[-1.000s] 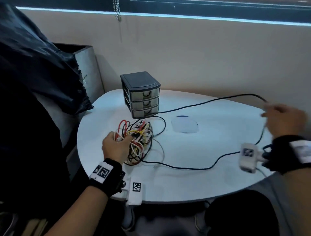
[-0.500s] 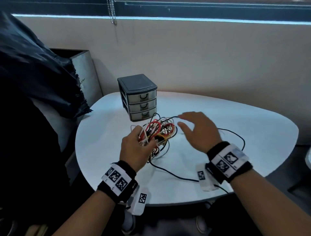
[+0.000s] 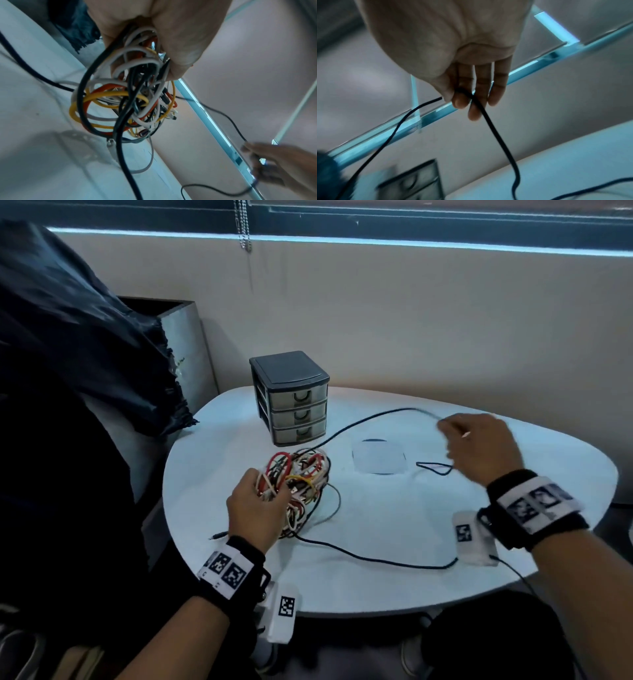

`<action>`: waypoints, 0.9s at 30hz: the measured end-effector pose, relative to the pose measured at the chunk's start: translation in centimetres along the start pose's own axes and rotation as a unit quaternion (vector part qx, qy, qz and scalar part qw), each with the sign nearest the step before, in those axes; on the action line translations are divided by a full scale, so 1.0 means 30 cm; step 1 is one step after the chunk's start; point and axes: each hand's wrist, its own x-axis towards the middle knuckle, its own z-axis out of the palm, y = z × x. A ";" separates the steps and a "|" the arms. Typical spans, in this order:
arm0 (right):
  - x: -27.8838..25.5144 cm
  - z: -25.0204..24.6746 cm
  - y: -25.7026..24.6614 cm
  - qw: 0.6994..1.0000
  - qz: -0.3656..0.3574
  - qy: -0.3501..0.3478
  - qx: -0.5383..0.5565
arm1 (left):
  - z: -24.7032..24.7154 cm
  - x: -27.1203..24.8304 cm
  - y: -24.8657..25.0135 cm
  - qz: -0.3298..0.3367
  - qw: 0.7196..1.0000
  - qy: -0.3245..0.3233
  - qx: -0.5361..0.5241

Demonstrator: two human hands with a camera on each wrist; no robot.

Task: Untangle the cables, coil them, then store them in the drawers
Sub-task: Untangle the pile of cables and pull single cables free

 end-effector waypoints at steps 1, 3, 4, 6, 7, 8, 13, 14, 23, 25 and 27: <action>0.028 -0.025 0.050 0.999 0.042 0.028 0.015 | -0.007 0.006 -0.002 -0.010 1.000 0.007 0.000; 0.064 -0.073 0.119 0.990 0.118 0.071 0.017 | -0.014 0.016 -0.008 -0.028 1.000 0.014 -0.004; 0.083 -0.084 0.165 0.982 0.163 0.094 0.021 | -0.015 0.021 -0.012 -0.037 0.999 0.017 -0.006; 0.103 -0.111 0.250 0.960 0.239 0.127 0.064 | -0.015 0.029 -0.014 -0.056 0.998 0.029 -0.016; 0.112 -0.114 0.303 0.945 0.284 0.123 0.110 | -0.016 0.034 -0.014 -0.065 0.997 0.038 -0.021; 0.107 -0.118 0.340 0.936 0.308 0.112 0.128 | -0.018 0.038 -0.013 -0.071 0.996 0.046 -0.024; 0.051 -0.047 0.256 0.945 0.308 0.093 0.056 | 0.003 0.024 0.005 -0.044 0.999 0.012 -0.012; 0.033 -0.016 0.203 0.961 0.265 0.074 0.034 | 0.013 0.019 0.007 -0.038 0.999 0.003 -0.013; -0.080 0.191 -0.184 0.984 -0.087 -0.048 -0.150 | 0.079 -0.031 0.046 0.028 0.998 -0.047 -0.025; -0.089 0.217 -0.224 0.980 -0.114 -0.098 -0.134 | 0.079 -0.041 0.051 0.032 0.997 -0.057 -0.045; -0.094 0.242 -0.247 0.976 -0.121 -0.144 -0.110 | 0.077 -0.052 0.055 0.039 0.995 -0.065 -0.067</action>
